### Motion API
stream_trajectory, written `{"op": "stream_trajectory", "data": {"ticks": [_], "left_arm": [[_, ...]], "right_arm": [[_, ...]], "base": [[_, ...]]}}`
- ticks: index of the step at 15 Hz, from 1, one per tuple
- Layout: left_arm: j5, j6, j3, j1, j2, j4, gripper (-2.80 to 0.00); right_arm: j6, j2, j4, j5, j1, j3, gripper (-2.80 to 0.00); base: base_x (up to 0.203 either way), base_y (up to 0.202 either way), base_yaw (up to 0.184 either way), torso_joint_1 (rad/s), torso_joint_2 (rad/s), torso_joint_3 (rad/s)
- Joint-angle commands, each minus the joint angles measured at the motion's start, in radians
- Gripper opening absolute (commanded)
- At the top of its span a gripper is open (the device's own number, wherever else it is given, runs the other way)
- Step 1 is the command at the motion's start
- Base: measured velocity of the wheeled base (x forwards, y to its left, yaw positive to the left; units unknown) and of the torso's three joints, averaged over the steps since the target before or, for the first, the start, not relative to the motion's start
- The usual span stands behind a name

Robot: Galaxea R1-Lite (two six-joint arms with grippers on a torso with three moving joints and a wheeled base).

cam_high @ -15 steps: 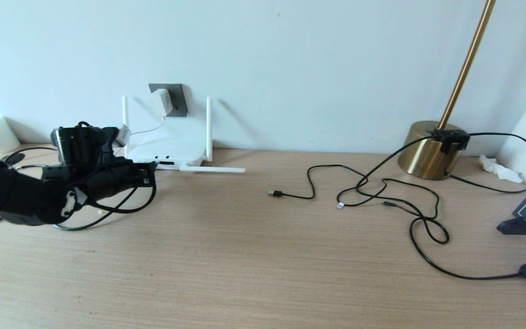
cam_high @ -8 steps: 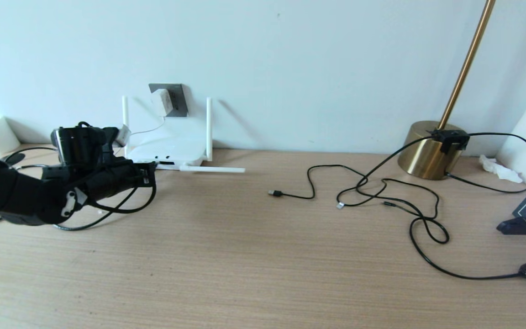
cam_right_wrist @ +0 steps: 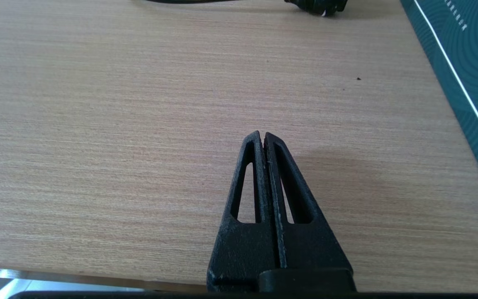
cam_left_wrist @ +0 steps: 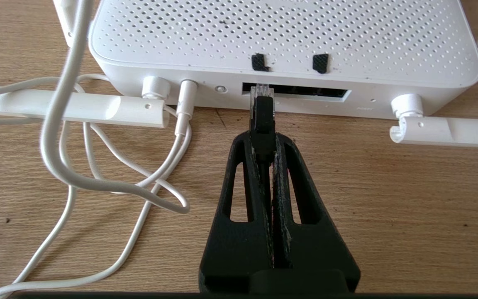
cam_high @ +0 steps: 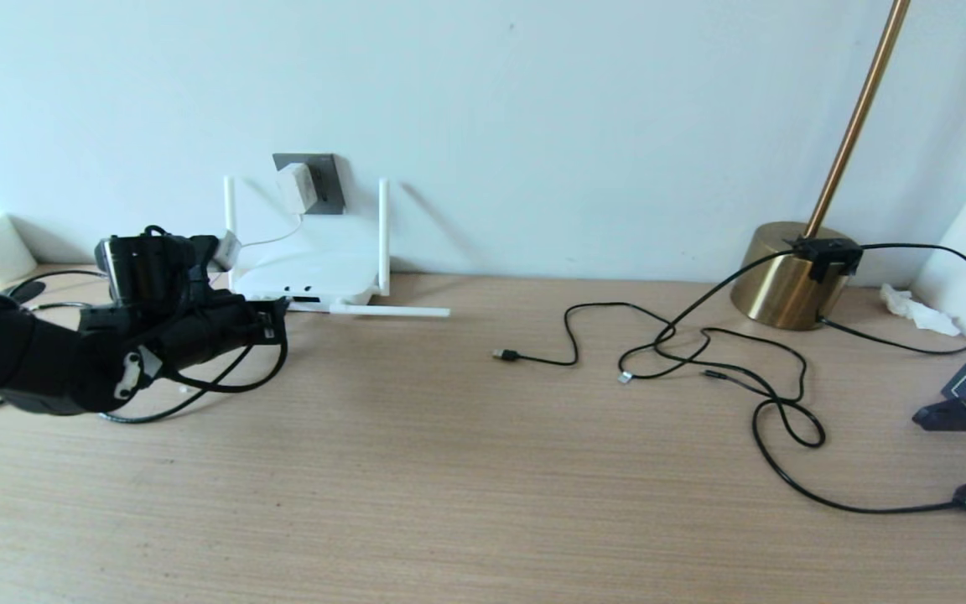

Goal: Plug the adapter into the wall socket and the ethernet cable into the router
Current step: Plug cable into router interface

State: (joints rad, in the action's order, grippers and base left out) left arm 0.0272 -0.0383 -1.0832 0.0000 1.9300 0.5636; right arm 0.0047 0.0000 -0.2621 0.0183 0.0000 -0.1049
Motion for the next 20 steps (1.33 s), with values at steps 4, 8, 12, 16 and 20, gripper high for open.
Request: {"op": "stream_trajectory", "data": {"ticks": [4,8,12,16,20], "left_arm": [[0.000,0.000,0.002,0.000,0.001,0.001,-2.80],[0.000,0.001,-0.001,0.000,0.001,0.001,-2.80],[0.000,0.000,-0.004,0.000,-0.002,0.001,-2.80],[0.000,0.000,-0.009,0.000,-0.003,-0.001,-2.80],[0.000,0.000,-0.014,0.000,-0.005,-0.009,-2.80]], "right_arm": [[0.000,0.000,-0.002,0.000,0.000,-0.004,-2.80],[0.000,0.000,-0.002,0.000,0.000,-0.004,-2.80],[0.000,0.000,-0.002,0.000,0.000,-0.004,-2.80],[0.000,0.000,-0.002,0.000,0.000,-0.004,-2.80],[0.000,0.000,-0.002,0.000,0.000,-0.004,-2.80]], "base": [[0.000,0.000,0.000,0.000,0.00,0.000],[0.000,0.000,0.000,0.000,0.00,0.000],[0.000,0.000,0.000,0.000,0.00,0.000],[0.000,0.000,0.000,0.000,0.00,0.000],[0.000,0.000,0.000,0.000,0.00,0.000]]}}
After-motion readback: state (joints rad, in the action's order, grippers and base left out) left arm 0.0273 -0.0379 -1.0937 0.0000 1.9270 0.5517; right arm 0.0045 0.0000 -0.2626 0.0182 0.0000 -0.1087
